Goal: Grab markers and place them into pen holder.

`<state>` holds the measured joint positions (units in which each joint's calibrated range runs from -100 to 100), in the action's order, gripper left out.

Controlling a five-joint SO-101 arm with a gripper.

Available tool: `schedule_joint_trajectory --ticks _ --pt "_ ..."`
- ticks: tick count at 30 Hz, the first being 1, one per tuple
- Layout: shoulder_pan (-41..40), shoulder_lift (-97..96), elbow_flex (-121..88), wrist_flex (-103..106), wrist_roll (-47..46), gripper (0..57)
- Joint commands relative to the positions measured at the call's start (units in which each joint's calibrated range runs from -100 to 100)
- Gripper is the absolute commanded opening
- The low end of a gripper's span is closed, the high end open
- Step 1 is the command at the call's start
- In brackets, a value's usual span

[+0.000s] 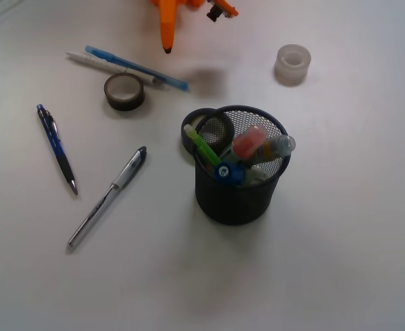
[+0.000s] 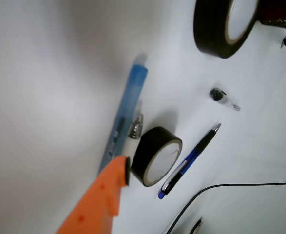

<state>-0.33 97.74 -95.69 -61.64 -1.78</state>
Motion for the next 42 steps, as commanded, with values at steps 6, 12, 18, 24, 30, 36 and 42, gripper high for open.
schedule_joint_trajectory --ticks 6,12,18,24,30,36,42 --pt "-0.2 0.9 0.5 -0.3 0.0 26.3" --pt "-0.2 0.9 0.5 -0.2 0.0 22.4" --pt "-0.2 0.9 0.3 -0.2 0.0 22.4" --pt "-0.2 0.9 0.3 -0.2 0.0 22.4" --pt "-0.2 0.9 0.3 -0.2 0.0 22.4" --pt "-0.2 0.9 0.3 -0.2 0.0 22.5" --pt "-0.2 0.9 0.3 -0.2 0.0 22.5"
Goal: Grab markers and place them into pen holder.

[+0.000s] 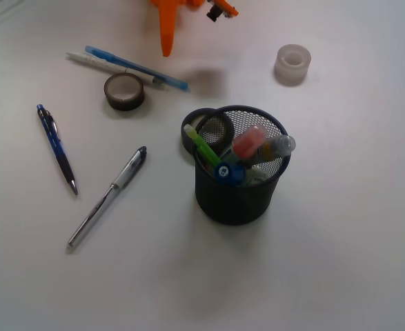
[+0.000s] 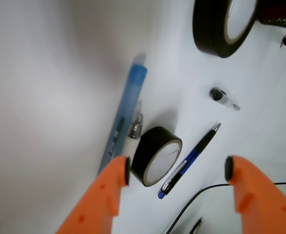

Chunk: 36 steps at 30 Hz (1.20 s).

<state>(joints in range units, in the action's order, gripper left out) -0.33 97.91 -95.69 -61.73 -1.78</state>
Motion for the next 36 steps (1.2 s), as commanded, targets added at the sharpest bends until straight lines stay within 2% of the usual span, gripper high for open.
schedule_joint_trajectory --ticks 1,36 --pt "-0.2 0.7 0.3 -0.1 0.0 22.5" --pt "-0.2 0.7 0.9 0.0 0.0 22.6"
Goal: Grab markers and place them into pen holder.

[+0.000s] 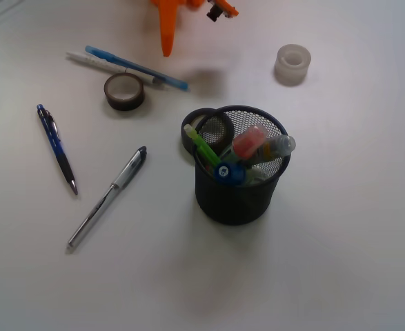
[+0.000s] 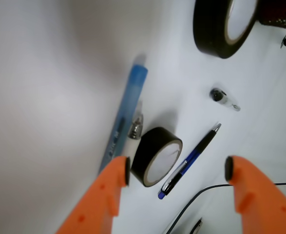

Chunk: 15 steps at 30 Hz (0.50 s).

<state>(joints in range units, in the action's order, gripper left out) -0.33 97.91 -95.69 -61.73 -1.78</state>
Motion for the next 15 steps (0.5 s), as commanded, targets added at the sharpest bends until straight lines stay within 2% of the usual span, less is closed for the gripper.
schedule_joint_trajectory --ticks 1,11,15 --pt "-0.2 0.7 1.0 0.3 0.0 22.6" --pt "-0.2 -1.0 16.3 22.7 6.2 22.8" --pt "-0.2 -7.5 22.5 27.1 8.3 22.8"
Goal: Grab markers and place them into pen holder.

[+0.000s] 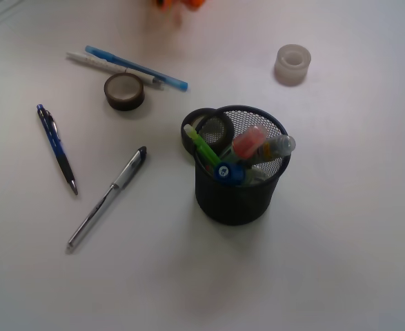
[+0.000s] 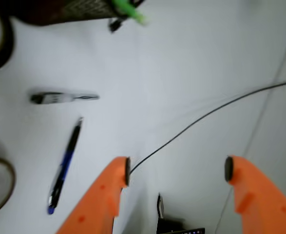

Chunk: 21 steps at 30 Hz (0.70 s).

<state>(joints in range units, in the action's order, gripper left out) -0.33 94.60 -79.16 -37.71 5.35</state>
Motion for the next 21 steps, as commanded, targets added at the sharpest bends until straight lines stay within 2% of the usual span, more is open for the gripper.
schedule_joint_trajectory --ticks 1,6,12,16,21 --pt "-0.2 -6.9 8.1 3.1 1.3 22.8" --pt "-1.1 -25.6 25.0 -1.6 1.0 22.8" --pt "-1.0 -51.0 47.1 -22.0 2.6 22.8" --pt "-1.5 -63.0 51.6 -27.3 4.8 22.8" --pt "-1.5 -66.2 51.3 -26.0 4.9 22.8"
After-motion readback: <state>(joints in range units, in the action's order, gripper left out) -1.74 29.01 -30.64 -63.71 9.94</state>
